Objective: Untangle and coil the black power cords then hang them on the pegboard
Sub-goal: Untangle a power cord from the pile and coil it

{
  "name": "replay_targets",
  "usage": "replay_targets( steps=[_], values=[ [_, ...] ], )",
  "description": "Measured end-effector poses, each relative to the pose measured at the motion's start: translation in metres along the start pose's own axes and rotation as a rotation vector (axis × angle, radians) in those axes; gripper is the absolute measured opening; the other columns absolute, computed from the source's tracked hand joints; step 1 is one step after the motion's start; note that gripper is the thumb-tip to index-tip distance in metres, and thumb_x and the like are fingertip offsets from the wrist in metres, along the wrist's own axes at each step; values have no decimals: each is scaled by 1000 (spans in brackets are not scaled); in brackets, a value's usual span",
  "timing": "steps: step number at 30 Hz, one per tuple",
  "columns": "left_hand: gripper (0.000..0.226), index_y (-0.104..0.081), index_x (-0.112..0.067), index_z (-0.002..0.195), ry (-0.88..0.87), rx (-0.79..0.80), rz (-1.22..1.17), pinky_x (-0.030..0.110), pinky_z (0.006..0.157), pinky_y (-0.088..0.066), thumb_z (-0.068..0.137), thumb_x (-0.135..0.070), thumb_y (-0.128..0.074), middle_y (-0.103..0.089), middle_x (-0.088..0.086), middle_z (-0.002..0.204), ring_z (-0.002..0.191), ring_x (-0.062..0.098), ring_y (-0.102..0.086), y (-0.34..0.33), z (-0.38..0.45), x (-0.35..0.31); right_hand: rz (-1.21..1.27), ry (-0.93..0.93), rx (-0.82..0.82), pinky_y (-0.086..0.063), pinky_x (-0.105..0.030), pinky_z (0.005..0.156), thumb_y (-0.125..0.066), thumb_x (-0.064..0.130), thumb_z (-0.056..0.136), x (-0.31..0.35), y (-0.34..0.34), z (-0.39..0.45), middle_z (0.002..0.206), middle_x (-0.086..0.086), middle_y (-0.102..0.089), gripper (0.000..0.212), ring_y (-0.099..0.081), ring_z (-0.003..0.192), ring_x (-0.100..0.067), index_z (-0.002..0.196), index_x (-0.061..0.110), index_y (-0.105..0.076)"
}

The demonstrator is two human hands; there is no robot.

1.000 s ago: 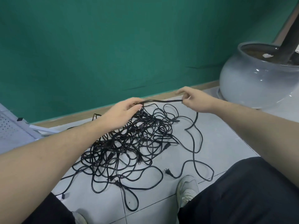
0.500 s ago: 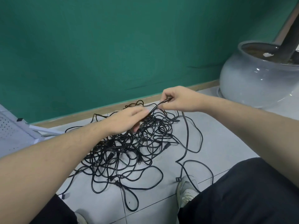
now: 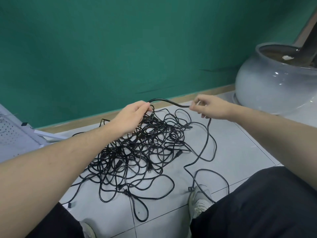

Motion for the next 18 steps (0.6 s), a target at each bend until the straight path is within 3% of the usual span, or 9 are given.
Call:
replay_targets(
  steps=[2,4,7,10,13,15,18],
  values=[
    [27,-58,-33,125,68,9,-98,27,47,-33,108,-40,-38,-43,0,71,53,16,-37,-7,3,-7,16,0,73,-49,-28,76,-59,25,98,6,-7,-2,109,-5,-69,20,-69,91,-20,118,27,-55],
    [32,-42,-32,141,155,55,-274,25,43,-29,109,-34,-38,-44,-1,70,47,11,-34,-17,4,-15,100,80,110,-51,-31,86,-57,18,97,25,-15,-4,115,-1,-68,29,-69,99,-21,115,40,-51],
    [38,-30,-36,146,171,90,-352,23,41,-29,109,-31,-33,-47,0,68,42,8,-32,-24,1,-26,177,221,129,-46,-17,70,-57,12,96,60,-27,-5,99,5,-67,27,-66,80,-9,116,29,-52],
    [43,-42,-33,138,125,137,-266,27,51,-34,106,-54,-23,-57,2,70,48,11,-35,-22,0,-28,-2,332,29,-37,-13,60,-59,23,98,86,-26,-7,74,13,-55,7,-49,58,6,94,28,-55],
    [65,-63,-30,114,2,277,-64,33,64,-41,96,-72,-16,-62,2,64,55,15,-47,-18,-8,-20,-117,387,5,-35,-13,57,-62,30,99,92,-22,-10,64,11,-47,23,-44,55,5,79,23,-51],
    [74,-70,-25,98,-47,350,166,34,75,-48,90,-81,-23,-65,0,64,62,15,-58,-13,-15,-5,-71,395,-24,-33,-14,56,-63,25,98,90,-15,-14,61,10,-43,27,-41,54,1,76,19,-49],
    [48,-65,-22,88,-15,367,456,28,67,-44,95,-67,-50,-66,-8,72,66,11,-58,-5,-18,32,169,338,-152,-28,-14,50,-62,16,95,78,6,-14,53,15,-37,33,-33,51,-3,69,19,-41]
  ],
)
Point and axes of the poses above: each hand's wrist, its own z-axis towards the middle knuckle, its own y-axis out of the back of the hand, x = y × z, the point moved 5 cm from there along z, towards the middle knuckle
